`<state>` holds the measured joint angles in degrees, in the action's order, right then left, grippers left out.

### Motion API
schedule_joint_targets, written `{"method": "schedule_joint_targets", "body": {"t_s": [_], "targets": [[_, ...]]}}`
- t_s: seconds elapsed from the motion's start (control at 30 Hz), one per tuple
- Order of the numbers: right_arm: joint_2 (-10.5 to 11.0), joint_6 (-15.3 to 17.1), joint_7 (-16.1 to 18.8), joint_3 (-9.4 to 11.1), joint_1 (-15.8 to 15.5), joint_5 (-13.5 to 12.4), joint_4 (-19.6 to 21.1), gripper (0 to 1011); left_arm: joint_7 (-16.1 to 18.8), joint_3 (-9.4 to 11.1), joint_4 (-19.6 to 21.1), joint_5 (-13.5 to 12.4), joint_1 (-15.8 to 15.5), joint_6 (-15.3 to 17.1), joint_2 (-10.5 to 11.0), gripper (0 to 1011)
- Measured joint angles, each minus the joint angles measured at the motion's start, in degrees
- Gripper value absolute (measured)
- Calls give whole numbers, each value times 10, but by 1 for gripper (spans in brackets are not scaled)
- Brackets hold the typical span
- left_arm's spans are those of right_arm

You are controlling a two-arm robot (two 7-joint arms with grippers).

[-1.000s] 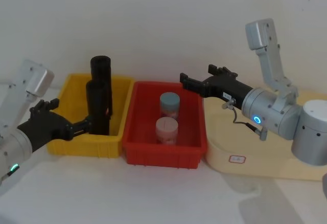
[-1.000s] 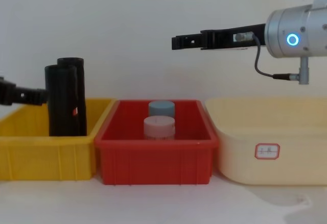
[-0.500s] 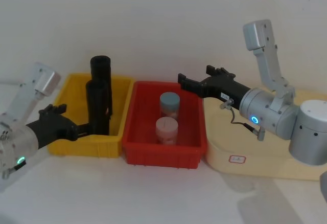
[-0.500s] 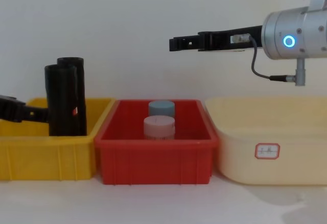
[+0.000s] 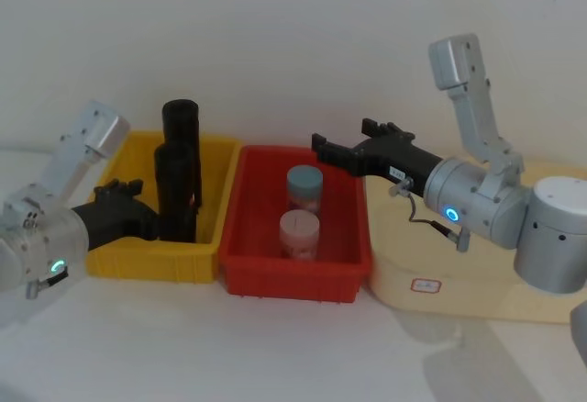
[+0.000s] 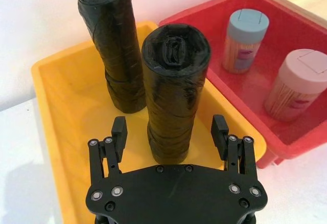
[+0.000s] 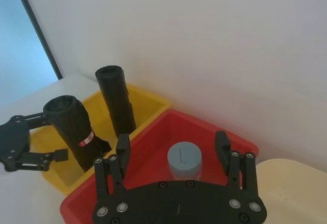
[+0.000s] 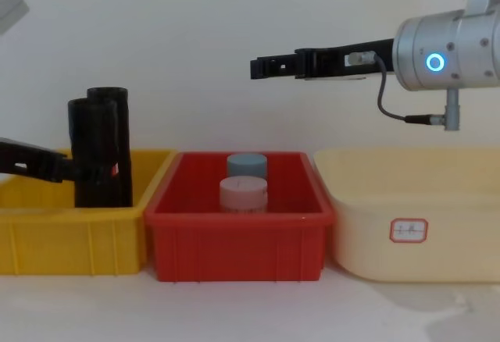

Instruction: Pick up the garbage bag with the one hand and transfer it to the other hand.

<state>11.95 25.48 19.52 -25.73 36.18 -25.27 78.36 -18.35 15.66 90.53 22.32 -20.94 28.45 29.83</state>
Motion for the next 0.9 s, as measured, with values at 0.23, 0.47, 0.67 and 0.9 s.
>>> {"method": "schedule_joint_targets", "body": {"t_s": [0.23,0.47,0.67,0.9], "targets": [[0,1,3,-3,4,-4,-5,1000,-13,14,-43,-5,-27,-4,-7,1001],[1,2,3,-4,7,-8,-8,1000,-28,27,-77,-10,-47,-9,-12,1001],[4,2,4,-4,10,-12,-10,1000,-51,43,-112,-11,-71,-21,-20,1002],[7,2,4,-3,12,-17,-11,1000,-68,56,-142,-10,-93,-31,-31,1001]]}}
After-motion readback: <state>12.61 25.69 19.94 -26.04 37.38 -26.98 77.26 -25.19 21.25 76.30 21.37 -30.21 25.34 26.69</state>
